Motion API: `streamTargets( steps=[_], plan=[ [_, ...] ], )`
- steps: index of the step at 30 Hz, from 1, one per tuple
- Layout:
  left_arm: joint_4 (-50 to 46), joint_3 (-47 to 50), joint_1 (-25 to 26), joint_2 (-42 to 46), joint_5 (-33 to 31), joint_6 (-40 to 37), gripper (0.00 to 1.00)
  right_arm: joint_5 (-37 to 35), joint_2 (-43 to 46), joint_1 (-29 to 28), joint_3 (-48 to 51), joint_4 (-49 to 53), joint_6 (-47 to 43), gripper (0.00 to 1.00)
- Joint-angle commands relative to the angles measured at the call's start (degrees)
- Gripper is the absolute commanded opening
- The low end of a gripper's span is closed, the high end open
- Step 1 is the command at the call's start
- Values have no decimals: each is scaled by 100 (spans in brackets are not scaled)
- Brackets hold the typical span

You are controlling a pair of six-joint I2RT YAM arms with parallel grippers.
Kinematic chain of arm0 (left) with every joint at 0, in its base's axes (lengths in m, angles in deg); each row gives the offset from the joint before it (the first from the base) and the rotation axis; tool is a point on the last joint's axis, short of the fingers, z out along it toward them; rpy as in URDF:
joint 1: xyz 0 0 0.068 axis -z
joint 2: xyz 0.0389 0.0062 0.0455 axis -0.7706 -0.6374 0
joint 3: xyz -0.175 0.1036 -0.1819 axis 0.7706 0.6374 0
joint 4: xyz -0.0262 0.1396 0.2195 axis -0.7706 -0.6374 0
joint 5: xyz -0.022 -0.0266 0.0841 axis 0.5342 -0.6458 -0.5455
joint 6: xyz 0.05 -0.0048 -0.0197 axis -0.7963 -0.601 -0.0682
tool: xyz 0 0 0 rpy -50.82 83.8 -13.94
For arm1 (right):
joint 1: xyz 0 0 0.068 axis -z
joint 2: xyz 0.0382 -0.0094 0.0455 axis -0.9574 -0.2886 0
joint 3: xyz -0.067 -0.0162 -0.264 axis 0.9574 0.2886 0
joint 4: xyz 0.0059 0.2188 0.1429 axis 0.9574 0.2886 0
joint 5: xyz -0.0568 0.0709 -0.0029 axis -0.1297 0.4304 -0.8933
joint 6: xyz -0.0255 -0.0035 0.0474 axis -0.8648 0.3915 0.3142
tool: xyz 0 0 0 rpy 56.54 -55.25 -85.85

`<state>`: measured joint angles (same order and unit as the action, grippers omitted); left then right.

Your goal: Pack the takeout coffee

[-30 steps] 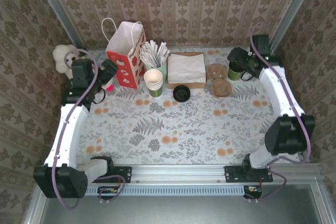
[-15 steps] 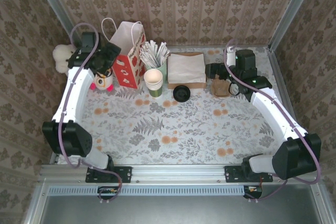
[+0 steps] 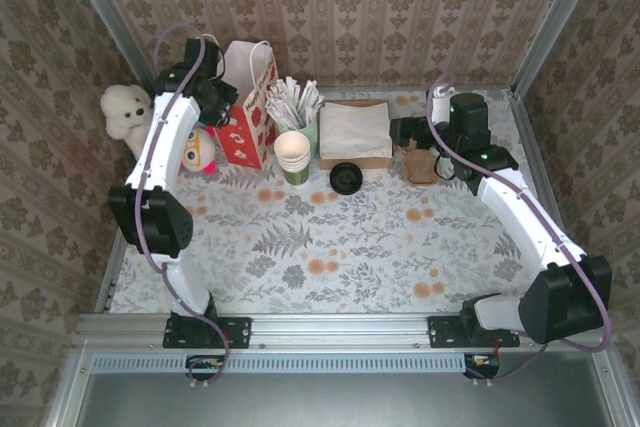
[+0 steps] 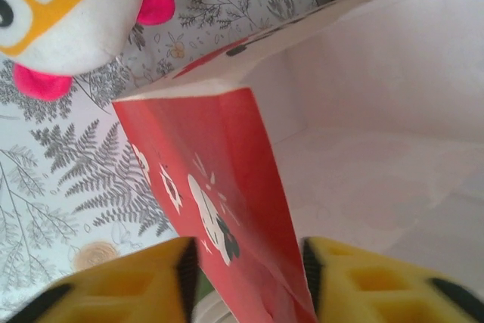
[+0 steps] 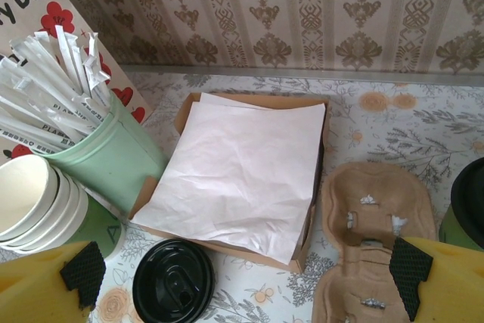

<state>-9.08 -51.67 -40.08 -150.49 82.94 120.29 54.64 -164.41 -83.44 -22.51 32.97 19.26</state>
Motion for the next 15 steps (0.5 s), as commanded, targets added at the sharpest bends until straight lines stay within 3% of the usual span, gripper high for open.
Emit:
streamTargets(
  steps=[1,10,15],
  plan=[
    [-150,-246,-9,-29,-105,-81,29,-118,181,23,44,-118,107,100],
    [-178,87,-45,453,-699,2,0,23,268,20,-191,417,-86,100],
    [519,1105,-101,1187,-802,227,0,82,502,16,7,258,15,100]
  ],
)
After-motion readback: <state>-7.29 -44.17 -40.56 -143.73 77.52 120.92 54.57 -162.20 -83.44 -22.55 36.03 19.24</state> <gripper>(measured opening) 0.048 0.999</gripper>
